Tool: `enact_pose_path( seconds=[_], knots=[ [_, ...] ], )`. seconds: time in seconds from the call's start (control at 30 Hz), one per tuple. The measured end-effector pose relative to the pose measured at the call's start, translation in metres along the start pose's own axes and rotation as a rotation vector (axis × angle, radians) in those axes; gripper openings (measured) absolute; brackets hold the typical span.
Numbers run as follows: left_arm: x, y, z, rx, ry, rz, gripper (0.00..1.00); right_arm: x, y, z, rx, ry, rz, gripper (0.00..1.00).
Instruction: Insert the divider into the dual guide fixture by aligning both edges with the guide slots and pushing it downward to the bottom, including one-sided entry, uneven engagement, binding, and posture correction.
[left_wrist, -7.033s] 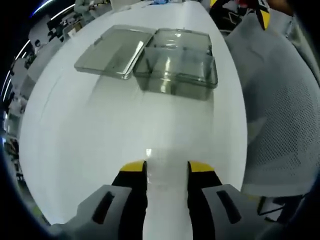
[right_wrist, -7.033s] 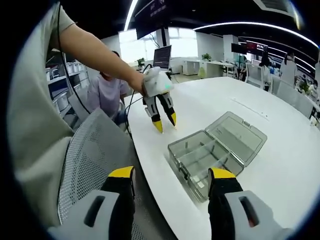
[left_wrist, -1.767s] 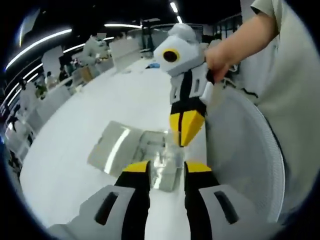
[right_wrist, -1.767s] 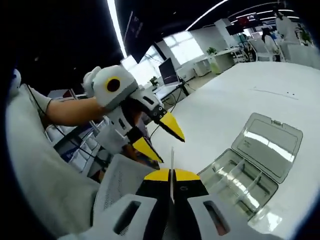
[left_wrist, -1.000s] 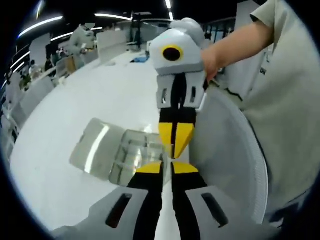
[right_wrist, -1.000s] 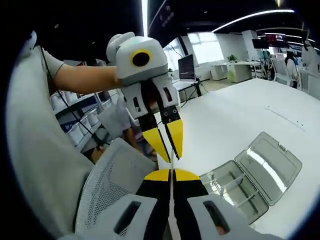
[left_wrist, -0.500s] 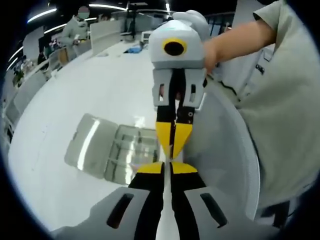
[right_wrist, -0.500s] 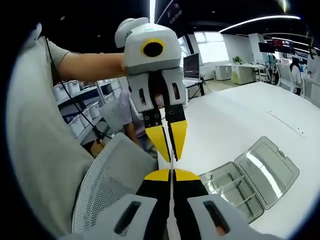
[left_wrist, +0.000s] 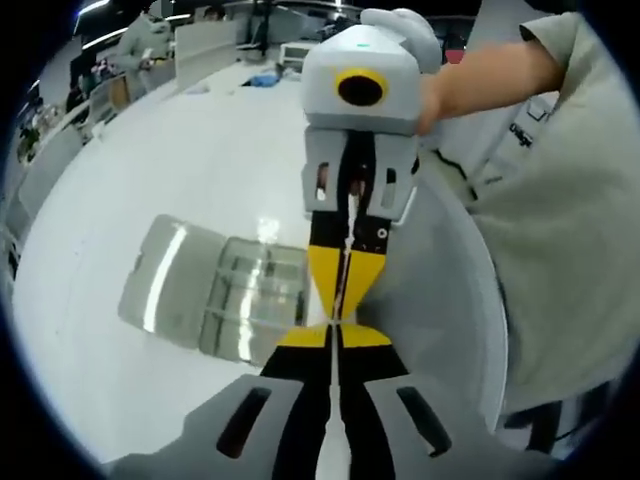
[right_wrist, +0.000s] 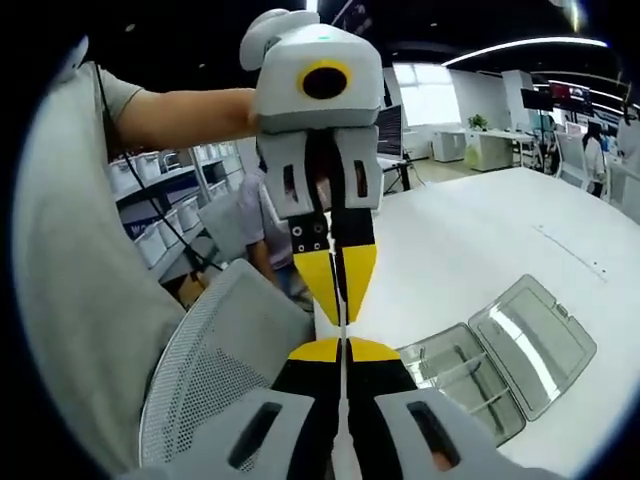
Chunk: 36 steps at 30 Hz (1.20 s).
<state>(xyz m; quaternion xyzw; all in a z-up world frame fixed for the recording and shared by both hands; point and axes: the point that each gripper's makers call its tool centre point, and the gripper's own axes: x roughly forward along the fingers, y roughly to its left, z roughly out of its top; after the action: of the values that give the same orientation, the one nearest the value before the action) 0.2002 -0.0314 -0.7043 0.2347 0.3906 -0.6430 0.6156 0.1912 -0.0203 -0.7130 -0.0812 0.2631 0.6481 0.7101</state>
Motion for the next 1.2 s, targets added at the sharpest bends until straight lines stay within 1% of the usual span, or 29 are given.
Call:
enact_pose_path(
  seconds=[0.13, 0.17, 0.2, 0.23, 0.3, 0.4, 0.5, 0.57, 0.67, 0.73, 0.8, 0.87, 0.93, 1.0, 1.13, 1.2],
  knots=[
    [0.0025, -0.0013, -0.0015, 0.005, 0.019, -0.015, 0.0, 0.0003, -0.0001, -0.0038, 0.004, -0.007, 0.002, 0.0],
    [0.0033, -0.003, -0.0024, -0.008, 0.022, -0.031, 0.0, 0.0004, 0.0017, -0.005, 0.005, -0.01, 0.01, 0.0],
    [0.0037, -0.0026, -0.0026, -0.009, 0.022, -0.033, 0.0, 0.0006, 0.0024, -0.0056, -0.001, -0.013, 0.01, 0.0],
    [0.0045, -0.0036, -0.0033, -0.025, 0.026, -0.043, 0.0, 0.0009, 0.0026, -0.0062, 0.011, -0.015, 0.012, 0.0],
    [0.0052, -0.003, -0.0035, -0.015, 0.029, -0.043, 0.0, 0.001, 0.001, -0.0066, 0.007, -0.016, 0.005, 0.0],
    [0.0059, -0.0025, -0.0033, -0.021, 0.035, -0.05, 0.0, 0.001, 0.0001, -0.0073, 0.011, -0.017, 0.0, 0.0],
    [0.0061, -0.0029, -0.0036, -0.035, 0.056, -0.06, 0.0, 0.0015, 0.001, -0.0078, 0.007, -0.025, 0.002, 0.0],
    [0.006, -0.0027, -0.0038, -0.03, 0.064, -0.06, 0.0, 0.0019, 0.0014, -0.0079, -0.004, -0.035, 0.001, 0.0],
    [0.0059, -0.0029, -0.0048, -0.031, 0.074, -0.064, 0.0, 0.0026, 0.0017, -0.0075, 0.003, -0.044, -0.004, 0.0],
    [0.0047, -0.0008, -0.0042, -0.031, 0.067, -0.061, 0.0, 0.0023, -0.0008, -0.0069, 0.012, -0.061, -0.014, 0.0],
    [0.0031, 0.001, -0.0027, -0.044, 0.059, -0.062, 0.0, 0.0014, -0.0024, -0.0056, 0.042, -0.087, -0.011, 0.0],
    [0.0041, 0.0007, -0.0026, -0.042, 0.062, -0.06, 0.0, 0.0017, -0.0021, -0.0055, 0.043, -0.089, -0.014, 0.0],
    [0.0059, -0.0015, -0.0042, -0.031, 0.08, -0.063, 0.0, 0.004, -0.0004, -0.0075, 0.04, -0.089, -0.009, 0.0],
    [0.0058, -0.0015, -0.0053, -0.044, 0.087, -0.063, 0.0, 0.005, 0.0003, -0.0082, 0.051, -0.096, -0.007, 0.0],
    [0.0055, -0.0014, -0.0057, -0.044, 0.088, -0.061, 0.0, 0.0067, 0.0007, -0.0086, 0.079, -0.119, -0.009, 0.0],
    [0.0055, -0.0018, -0.0054, -0.047, 0.086, -0.062, 0.0, 0.0066, 0.0013, -0.0087, 0.075, -0.12, -0.008, 0.0]
  ],
)
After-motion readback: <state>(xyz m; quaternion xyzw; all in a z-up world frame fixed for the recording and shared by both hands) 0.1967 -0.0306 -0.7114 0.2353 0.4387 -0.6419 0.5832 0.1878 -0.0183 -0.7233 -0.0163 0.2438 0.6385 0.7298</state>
